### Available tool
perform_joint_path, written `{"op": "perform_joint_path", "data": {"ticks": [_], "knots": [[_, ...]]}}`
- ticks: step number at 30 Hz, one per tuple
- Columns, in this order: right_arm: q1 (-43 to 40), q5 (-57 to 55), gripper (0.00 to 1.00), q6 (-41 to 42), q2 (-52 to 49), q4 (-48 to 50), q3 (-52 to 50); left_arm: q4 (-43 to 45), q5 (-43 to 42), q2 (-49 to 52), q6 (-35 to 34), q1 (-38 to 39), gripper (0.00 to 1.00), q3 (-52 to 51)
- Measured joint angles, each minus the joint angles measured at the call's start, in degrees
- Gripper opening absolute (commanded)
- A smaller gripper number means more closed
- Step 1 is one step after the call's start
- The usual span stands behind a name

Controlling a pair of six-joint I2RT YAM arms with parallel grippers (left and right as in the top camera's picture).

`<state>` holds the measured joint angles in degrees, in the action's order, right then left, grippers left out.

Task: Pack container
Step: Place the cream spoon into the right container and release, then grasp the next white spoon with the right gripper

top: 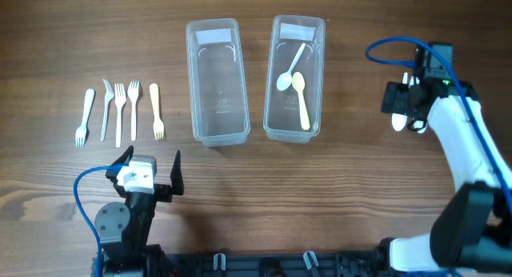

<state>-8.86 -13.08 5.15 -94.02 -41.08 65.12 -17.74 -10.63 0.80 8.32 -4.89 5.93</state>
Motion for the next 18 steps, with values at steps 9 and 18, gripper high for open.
{"op": "perform_joint_path", "data": {"ticks": [9,18], "knots": [[-3.6,7.8,0.86,0.8,-5.9,6.1,-0.1,0.0,0.0,0.0,0.0,0.0,1.00,0.0],[-3.6,10.7,0.86,-0.7,-13.9,13.3,-0.1,0.0,0.0,0.0,0.0,0.0,1.00,0.0]]}}
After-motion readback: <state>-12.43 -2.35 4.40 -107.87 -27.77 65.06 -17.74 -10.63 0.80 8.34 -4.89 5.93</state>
